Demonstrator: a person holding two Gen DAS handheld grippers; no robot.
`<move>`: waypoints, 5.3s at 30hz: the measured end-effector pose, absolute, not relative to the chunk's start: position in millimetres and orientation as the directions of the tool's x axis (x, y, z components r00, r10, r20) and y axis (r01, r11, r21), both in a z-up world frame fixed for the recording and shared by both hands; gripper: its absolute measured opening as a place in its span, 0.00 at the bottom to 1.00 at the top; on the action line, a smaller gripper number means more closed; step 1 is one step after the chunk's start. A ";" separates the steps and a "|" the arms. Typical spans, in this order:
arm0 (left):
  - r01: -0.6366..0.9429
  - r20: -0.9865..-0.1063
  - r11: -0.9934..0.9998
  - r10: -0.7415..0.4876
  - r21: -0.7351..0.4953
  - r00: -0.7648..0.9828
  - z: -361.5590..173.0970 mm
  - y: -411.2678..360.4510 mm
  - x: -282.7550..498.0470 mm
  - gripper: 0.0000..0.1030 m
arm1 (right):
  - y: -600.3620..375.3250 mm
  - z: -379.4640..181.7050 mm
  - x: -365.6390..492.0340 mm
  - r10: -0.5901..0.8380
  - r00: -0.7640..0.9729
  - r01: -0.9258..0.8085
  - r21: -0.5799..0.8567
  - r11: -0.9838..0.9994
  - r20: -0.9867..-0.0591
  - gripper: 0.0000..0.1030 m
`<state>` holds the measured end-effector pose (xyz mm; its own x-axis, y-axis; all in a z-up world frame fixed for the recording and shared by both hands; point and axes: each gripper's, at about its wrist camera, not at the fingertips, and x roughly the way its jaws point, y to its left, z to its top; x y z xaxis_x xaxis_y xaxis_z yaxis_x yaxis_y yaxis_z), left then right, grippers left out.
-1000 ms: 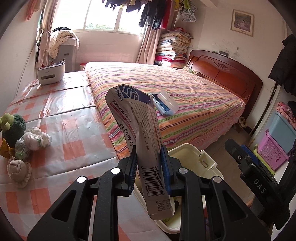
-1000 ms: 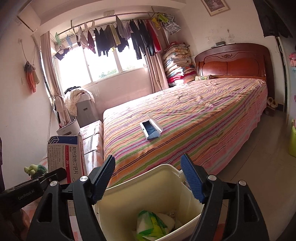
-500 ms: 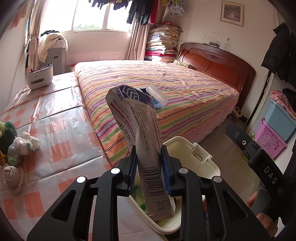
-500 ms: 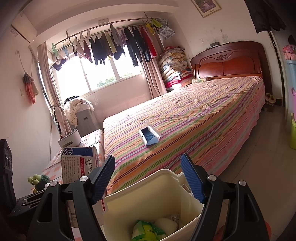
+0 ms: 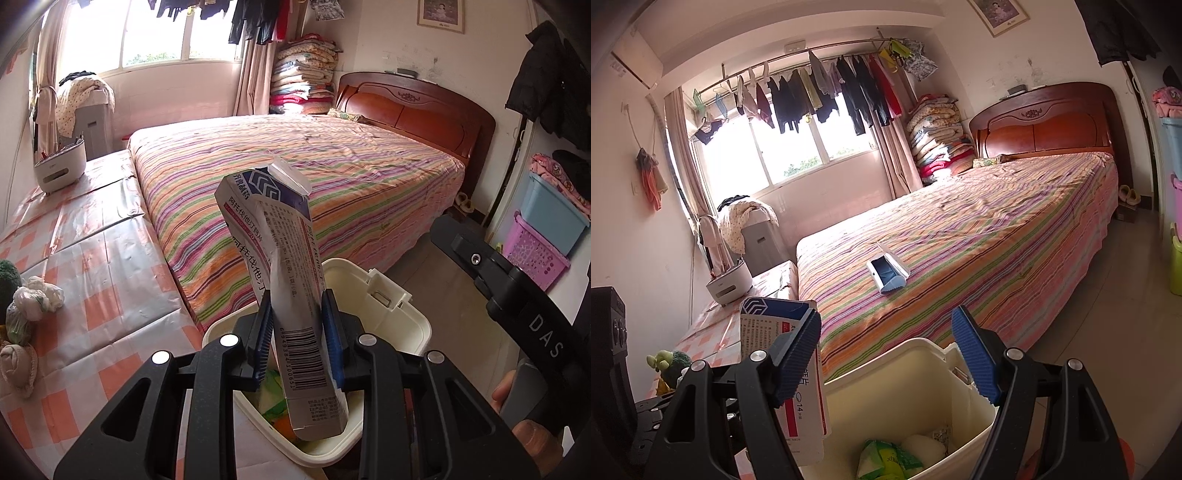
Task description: Collect trash
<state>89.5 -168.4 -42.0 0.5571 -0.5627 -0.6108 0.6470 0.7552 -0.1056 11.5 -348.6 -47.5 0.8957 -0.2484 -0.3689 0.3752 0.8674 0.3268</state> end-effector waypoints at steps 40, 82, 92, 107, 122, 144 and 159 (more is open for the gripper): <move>0.322 -0.678 0.924 -0.371 -0.205 0.635 -65.5 -26.6 163.0 0.24 | -367.5 -74.2 55.5 -0.058 0.857 0.316 0.434 0.844 -0.512 0.69; 0.064 -0.716 0.946 -0.283 -0.317 0.638 -86.0 139.1 193.2 0.48 | -108.5 -113.9 194.1 0.309 0.563 -0.228 0.216 0.949 -0.767 0.69; 0.032 -0.727 0.948 -0.263 -0.316 0.635 -91.2 140.0 203.6 0.59 | -83.9 -136.7 212.4 0.289 0.499 -0.258 0.178 0.950 -0.817 0.69; -0.019 -0.738 0.960 -0.203 -0.280 0.644 -101.0 141.0 213.0 0.55 | -58.1 -149.8 248.8 0.180 0.512 -0.237 0.064 0.969 -0.840 0.87; -0.023 -0.726 0.977 -0.143 -0.213 0.672 -101.9 130.0 216.6 0.51 | -56.6 -156.1 276.8 0.136 0.511 -0.193 0.041 0.980 -0.849 0.93; -0.034 -0.725 0.987 -0.091 -0.156 0.682 -102.7 120.3 219.2 0.51 | -56.3 -155.9 276.2 0.136 0.511 -0.193 0.041 0.980 -0.849 0.93; -0.028 -0.720 0.986 -0.099 -0.162 0.687 -104.6 123.3 222.0 0.51 | -56.3 -155.9 275.5 0.136 0.511 -0.193 0.041 0.980 -0.849 0.93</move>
<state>222.0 123.3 -104.6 0.6870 -0.0989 -0.7199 -0.0275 0.9864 -0.1618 275.5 -56.3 -155.9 0.5112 0.1359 -0.8486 -0.1929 0.9804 0.0408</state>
